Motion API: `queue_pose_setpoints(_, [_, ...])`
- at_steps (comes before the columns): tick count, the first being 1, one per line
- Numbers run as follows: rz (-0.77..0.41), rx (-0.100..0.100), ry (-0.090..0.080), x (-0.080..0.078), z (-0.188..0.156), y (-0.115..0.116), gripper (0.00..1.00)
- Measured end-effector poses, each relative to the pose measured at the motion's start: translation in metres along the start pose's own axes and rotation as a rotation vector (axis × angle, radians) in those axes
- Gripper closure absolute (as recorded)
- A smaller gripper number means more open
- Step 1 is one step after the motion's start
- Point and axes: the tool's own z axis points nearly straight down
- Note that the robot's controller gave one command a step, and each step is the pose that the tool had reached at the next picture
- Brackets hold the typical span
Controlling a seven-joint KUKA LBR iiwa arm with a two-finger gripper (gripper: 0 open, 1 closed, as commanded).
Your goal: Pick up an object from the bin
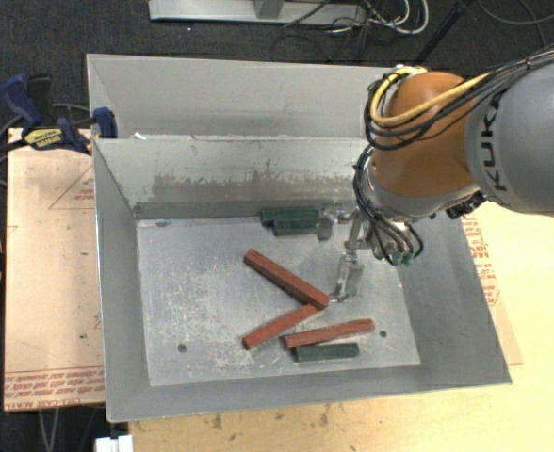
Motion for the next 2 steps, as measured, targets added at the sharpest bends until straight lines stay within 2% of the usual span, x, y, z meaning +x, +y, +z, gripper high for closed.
queue_pose_setpoints(1, [0.049,-0.001,0.009,0.0275,0.1045,-0.0024,0.00])
queue_pose_setpoints(2, [0.048,-0.001,0.000,0.0240,0.0981,-0.0023,1.00])
